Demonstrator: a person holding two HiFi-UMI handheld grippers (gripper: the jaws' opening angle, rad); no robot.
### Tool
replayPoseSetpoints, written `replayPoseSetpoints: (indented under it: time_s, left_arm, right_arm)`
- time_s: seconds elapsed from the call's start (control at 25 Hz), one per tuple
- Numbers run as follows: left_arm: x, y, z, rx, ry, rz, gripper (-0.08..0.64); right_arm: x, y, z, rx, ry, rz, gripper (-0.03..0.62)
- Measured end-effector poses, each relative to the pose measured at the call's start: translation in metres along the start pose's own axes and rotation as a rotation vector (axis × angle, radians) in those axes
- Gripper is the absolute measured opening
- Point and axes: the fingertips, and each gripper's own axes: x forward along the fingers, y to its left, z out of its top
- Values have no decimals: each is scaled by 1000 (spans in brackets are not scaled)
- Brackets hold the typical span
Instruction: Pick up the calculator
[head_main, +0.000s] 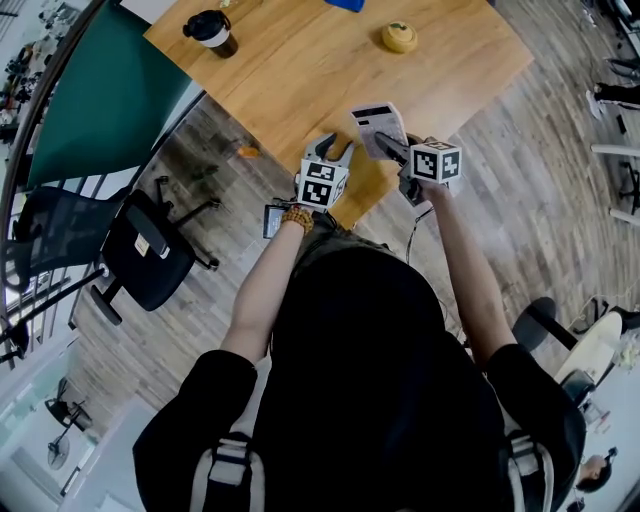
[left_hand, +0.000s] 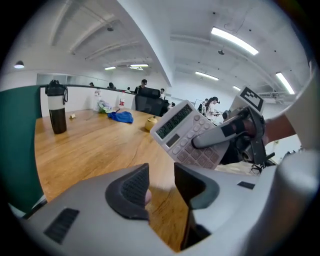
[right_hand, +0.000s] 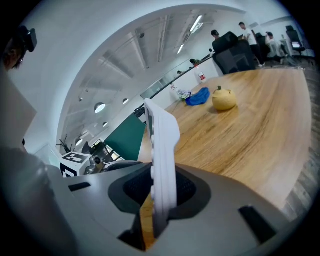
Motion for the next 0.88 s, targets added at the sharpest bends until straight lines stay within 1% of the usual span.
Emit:
replayPoseSetpoints:
  time_s: [0.16,0.36,0.44,0.68,0.88]
  left_arm:
    - [-4,4,31,18,-82,83,166]
    - [-13,3,64,52,-185,166,141]
    - [-15,0,75,61,-210,177,140]
    - [-24,-8,111,80,-277,171,135]
    - [-43,-12,149,114,-362,202,124]
  right_arm:
    - [-11,3,17,-20,-71,-32,83]
    - [-20,14,34,-70,-115,-40,83]
    - [-25,18,42,-85,-141,-41,83]
    - [-39,34,73,-118,-224,-56,83]
    - [-57,51,104,-165,-303,-63,83]
